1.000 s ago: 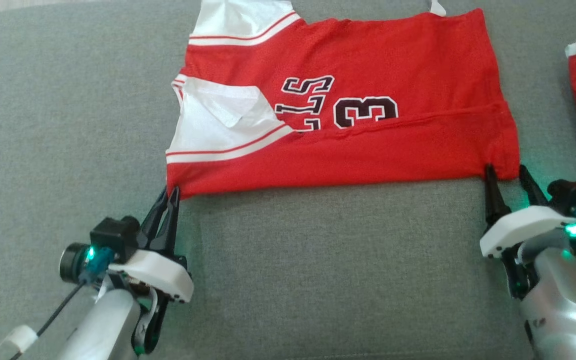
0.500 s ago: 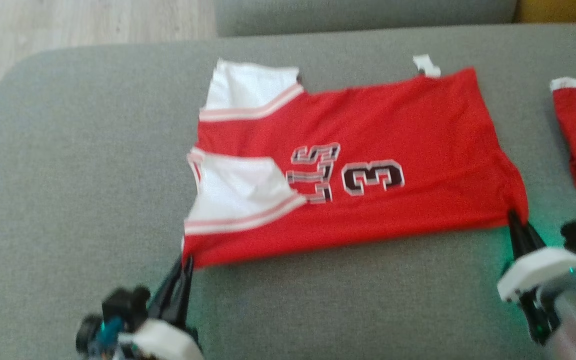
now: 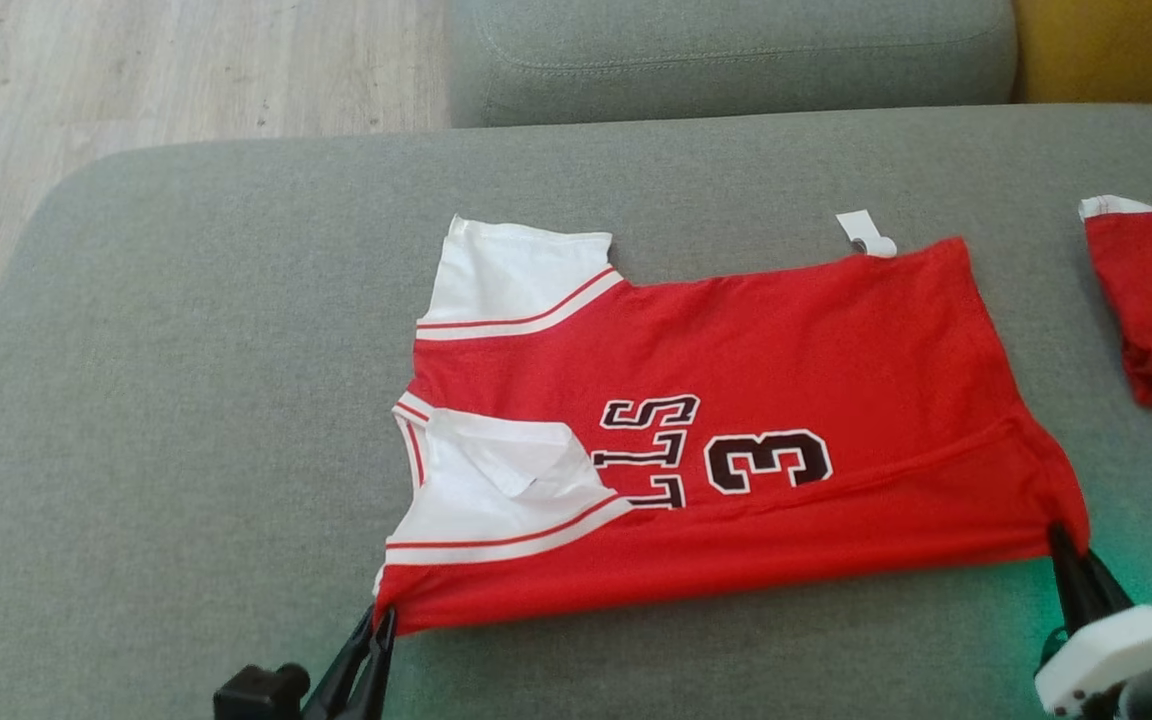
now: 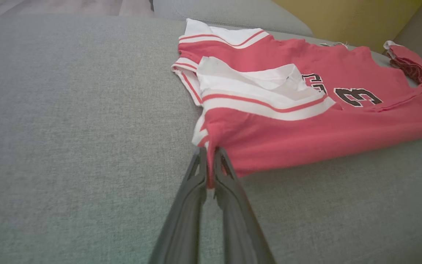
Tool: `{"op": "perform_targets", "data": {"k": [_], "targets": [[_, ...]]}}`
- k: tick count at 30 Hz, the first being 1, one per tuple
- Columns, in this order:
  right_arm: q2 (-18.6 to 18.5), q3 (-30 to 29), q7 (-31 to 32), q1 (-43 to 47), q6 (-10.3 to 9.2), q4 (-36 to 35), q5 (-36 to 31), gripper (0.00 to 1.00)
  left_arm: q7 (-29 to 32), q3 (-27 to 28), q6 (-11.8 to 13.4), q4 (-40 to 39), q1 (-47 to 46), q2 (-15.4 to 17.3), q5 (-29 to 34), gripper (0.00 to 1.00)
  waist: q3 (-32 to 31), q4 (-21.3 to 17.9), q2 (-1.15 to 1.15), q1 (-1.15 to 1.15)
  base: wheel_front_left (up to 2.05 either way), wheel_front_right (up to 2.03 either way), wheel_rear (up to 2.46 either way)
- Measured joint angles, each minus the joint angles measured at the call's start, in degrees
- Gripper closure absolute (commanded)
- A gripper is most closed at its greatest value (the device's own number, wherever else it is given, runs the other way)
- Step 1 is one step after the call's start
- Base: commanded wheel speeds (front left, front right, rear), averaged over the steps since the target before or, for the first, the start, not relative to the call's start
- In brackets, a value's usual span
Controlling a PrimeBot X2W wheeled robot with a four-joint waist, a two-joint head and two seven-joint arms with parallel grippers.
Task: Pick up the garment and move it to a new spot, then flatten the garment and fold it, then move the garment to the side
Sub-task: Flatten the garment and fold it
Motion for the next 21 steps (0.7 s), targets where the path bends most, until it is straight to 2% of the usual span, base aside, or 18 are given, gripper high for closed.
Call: {"op": "perform_targets", "data": {"k": [1,2,3,4,5,7,11,13,14,17,21], "targets": [[0.3,-0.6,0.0,0.7,0.00,-0.7,-0.1,0.64,0.3,0.0,0.0,-0.1,0.0,0.1,0.0,1.00,0.0,-0.1,0.00,0.00,0.00,0.00,0.00],[0.7,-1.2,0.2,1.2,0.00,-1.4,-0.1,0.29,0.8,0.0,0.0,-0.2,0.0,0.2,0.0,1.00,0.1,-0.2,0.00,0.00,0.00,0.00,0.00],[1.1,-1.8,0.7,1.7,0.00,-1.8,-0.2,0.00,1.2,0.0,0.0,-0.3,0.0,0.4,0.0,0.90,0.2,-0.3,0.00,0.01,0.00,0.00,0.00],[1.5,-2.5,1.0,2.1,0.00,-2.3,-0.4,0.00,1.3,0.0,0.3,-0.4,0.0,0.5,-0.1,0.61,0.3,-0.5,0.00,0.00,0.00,0.00,0.00],[1.8,-3.3,1.3,2.4,0.00,-2.7,-0.7,0.00,1.3,0.1,0.7,-0.5,0.0,0.5,-0.1,0.00,0.4,-0.6,0.00,0.01,0.00,0.00,0.00],[1.9,-5.0,1.4,3.2,0.00,-4.2,-1.2,0.00,1.3,0.7,1.5,-0.8,-0.1,0.7,-0.7,0.00,0.8,-0.8,0.00,0.01,0.00,0.00,0.00],[2.2,-7.3,1.3,3.9,0.00,-8.3,-3.2,0.00,1.9,1.8,0.9,-3.6,-1.7,1.1,-1.8,0.00,1.6,-1.6,0.00,0.00,0.00,0.00,0.00],[2.5,-8.3,1.4,4.0,0.00,-11.4,-4.3,0.00,4.0,2.7,-1.4,-6.4,-6.4,2.4,-3.1,0.00,2.9,-2.2,0.00,0.01,0.00,0.00,0.00],[2.5,-8.3,1.4,4.0,0.00,-11.4,-4.3,0.00,4.0,2.7,-1.4,-6.4,-6.4,2.4,-3.1,0.00,2.9,-2.2,0.00,0.01,0.00,0.00,0.00],[3.0,-9.3,1.4,3.8,0.00,-14.2,-4.8,0.00,8.3,4.0,-4.8,-8.1,-15.4,4.1,-4.8,0.00,4.9,-2.9,0.00,0.01,0.00,0.00,0.00],[3.8,-9.4,2.0,2.2,0.00,-17.0,-6.2,0.00,19.8,3.7,-9.5,-6.8,-31.4,5.6,-7.8,0.00,8.5,-3.8,0.00,0.02,0.00,0.00,0.00]]}}
